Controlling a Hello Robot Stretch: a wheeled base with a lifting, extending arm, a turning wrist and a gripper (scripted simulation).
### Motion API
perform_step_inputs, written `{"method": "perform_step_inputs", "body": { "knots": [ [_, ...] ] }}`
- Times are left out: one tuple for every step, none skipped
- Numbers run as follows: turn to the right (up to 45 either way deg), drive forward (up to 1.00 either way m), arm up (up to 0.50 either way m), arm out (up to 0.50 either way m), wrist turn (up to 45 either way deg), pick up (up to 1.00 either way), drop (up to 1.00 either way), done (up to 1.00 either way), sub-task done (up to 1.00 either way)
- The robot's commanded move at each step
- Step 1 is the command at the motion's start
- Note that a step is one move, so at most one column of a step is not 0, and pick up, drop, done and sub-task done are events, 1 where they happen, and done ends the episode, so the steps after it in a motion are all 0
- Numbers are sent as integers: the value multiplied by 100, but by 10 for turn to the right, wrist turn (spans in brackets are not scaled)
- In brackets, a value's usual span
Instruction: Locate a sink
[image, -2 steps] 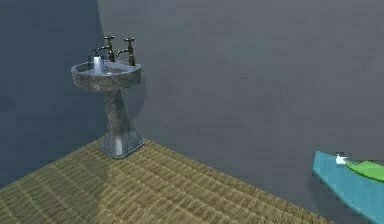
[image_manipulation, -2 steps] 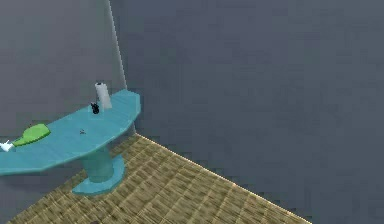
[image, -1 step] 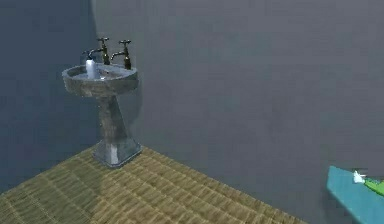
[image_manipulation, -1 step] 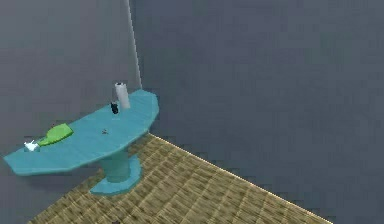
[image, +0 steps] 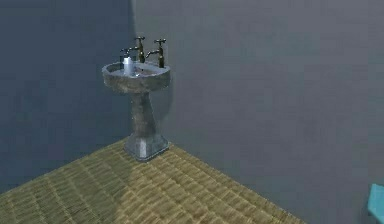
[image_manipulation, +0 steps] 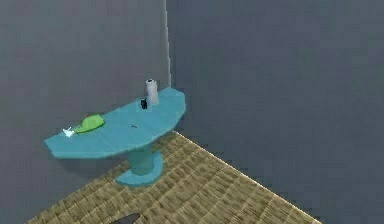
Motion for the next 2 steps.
{"method": "perform_step_inputs", "body": {
  "knots": [
    [0, 40, 0, 0, 0, 0, 0, 0, 0],
    [-300, 0, 0, 0, 0, 0, 0, 0, 0]
  ]
}}
